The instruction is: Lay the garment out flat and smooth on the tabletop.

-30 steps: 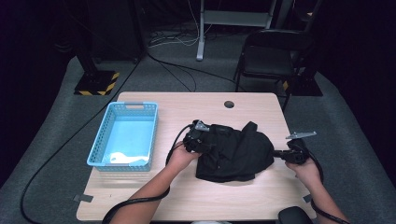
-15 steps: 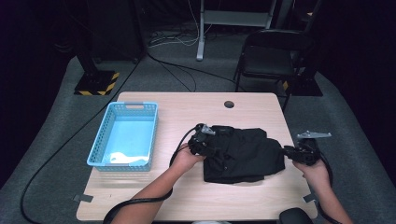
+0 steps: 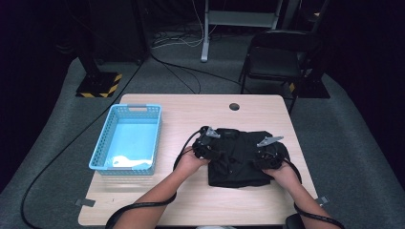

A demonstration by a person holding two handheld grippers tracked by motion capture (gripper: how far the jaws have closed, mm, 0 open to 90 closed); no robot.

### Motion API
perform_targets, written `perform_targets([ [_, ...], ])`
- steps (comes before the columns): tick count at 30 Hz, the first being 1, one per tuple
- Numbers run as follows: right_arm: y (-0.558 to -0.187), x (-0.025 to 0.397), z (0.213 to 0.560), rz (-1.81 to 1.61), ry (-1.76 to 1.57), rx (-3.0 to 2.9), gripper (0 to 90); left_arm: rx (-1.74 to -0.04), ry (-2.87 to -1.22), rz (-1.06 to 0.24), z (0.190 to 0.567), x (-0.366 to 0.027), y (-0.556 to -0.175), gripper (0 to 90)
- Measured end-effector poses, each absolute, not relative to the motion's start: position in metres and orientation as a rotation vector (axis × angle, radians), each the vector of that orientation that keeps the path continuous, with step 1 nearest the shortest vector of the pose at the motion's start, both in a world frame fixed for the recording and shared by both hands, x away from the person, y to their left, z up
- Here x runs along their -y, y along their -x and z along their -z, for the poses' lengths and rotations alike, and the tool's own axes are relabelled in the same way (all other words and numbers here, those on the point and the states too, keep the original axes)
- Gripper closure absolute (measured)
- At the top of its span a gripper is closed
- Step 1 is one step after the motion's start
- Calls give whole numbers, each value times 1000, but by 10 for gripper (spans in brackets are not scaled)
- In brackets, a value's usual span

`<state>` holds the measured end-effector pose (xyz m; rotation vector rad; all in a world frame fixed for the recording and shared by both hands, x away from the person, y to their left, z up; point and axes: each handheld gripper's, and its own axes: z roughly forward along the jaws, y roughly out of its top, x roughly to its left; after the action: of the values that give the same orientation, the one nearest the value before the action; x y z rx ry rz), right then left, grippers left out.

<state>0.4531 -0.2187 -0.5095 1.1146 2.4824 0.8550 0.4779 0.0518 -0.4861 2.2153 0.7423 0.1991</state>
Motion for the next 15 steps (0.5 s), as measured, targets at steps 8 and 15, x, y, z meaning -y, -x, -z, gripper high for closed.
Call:
perform_targets([
  [8,-449,235,514,-880,-1152,-2438,467,-737,-2221,-236,481,-52,-474,580],
  [15,-445,246,516,-908,-1174,-2399,482,-760,-2218,-271,470,-59,-476,654],
])
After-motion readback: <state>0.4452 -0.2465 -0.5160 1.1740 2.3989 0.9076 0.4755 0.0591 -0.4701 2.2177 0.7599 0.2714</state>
